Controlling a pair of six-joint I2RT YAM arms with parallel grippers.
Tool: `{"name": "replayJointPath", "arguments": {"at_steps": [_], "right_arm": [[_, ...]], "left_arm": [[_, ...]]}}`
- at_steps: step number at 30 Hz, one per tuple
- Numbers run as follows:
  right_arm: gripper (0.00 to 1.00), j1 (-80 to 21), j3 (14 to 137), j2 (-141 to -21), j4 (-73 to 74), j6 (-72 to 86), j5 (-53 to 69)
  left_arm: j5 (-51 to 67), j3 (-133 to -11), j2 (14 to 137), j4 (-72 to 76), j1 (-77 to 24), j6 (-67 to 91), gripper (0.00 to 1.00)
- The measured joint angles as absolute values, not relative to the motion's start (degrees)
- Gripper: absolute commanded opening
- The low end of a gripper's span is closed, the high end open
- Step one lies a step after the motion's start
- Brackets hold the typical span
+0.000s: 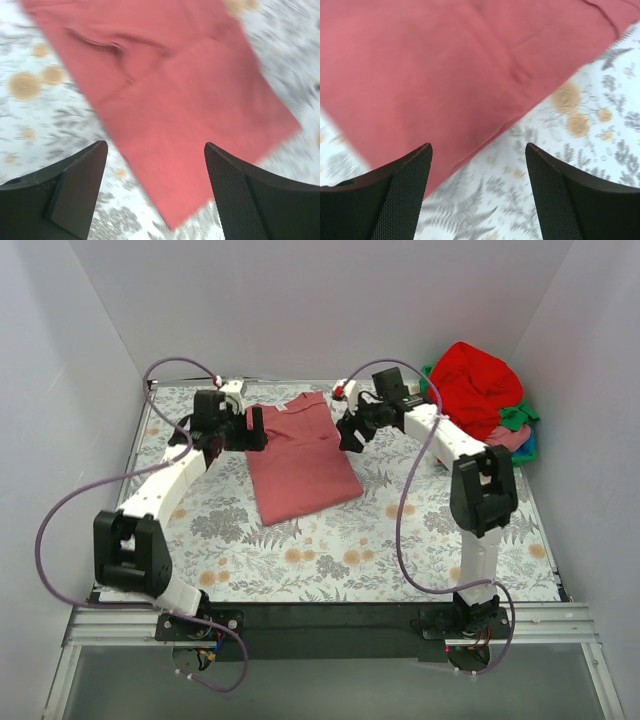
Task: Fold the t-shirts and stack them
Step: Fold the tshirt
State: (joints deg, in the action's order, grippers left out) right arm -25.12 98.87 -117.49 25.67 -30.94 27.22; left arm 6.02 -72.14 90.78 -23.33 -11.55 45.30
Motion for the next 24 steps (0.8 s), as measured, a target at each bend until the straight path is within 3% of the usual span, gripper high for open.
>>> {"name": "replayJointPath", "arguments": {"at_steps": [5,9,16,24], "right_arm": [[0.88,-22.98,84.82,-105.12,27.64,-41.45,43.97],[0.98,-24.25,73.25,-99.11,28.62,-52.31,51.7],[0.98,-24.82,66.63,-97.71,30.24,-61.82,53.01],[0.97,-24.82,64.88,-97.06,29.63,-63.86,52.42]], "left_arm": [[22.68,-55.79,75.16,-18.37,-14.74,35.53,0.83],[27.2,-48.07,68.14,-17.15,-19.9,25.47,0.88],[20.91,-38.65,66.41,-15.49,-30.59,11.77,0.88],[11.68,-36.67,70.7,-13.67,-31.68,6.57,0.78]]}}
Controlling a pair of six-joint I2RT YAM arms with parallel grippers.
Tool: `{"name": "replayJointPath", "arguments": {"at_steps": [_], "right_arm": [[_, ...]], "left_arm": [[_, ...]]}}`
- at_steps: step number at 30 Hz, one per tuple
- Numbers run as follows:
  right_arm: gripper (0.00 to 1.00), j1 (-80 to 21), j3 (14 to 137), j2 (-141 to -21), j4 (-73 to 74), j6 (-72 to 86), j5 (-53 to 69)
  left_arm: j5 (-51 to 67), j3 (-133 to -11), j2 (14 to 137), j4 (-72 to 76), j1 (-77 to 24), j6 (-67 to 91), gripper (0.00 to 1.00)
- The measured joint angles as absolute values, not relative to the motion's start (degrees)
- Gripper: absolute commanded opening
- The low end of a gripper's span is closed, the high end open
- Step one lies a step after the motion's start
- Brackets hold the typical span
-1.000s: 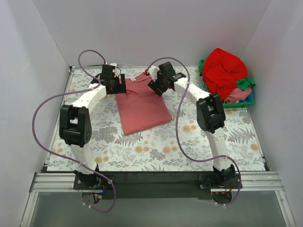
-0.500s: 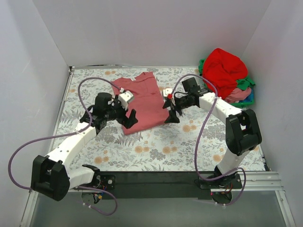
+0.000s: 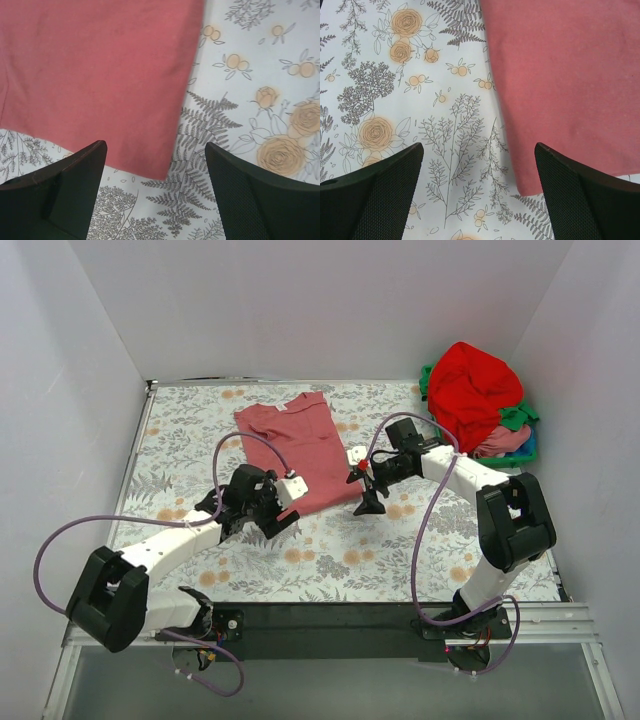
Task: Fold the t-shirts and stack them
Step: Fold the tshirt
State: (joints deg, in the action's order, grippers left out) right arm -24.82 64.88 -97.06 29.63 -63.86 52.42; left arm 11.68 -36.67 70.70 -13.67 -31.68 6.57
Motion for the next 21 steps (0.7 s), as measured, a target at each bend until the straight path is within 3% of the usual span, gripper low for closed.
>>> {"name": "replayJointPath", "arguments": {"at_steps": [12,21], "right_arm": [[0.87,-26.79,63.53,-97.06,25.78,-62.11,48.25],[0.86,-28.93,63.29,-97.14,21.65,-59.66,40.99]], "left_arm": [[6.74,-36.12,77.82,-9.26,-31.68,5.17,0.75],[5.13,-35.59,80.4,-7.16,-31.68,4.34,0.72]]}}
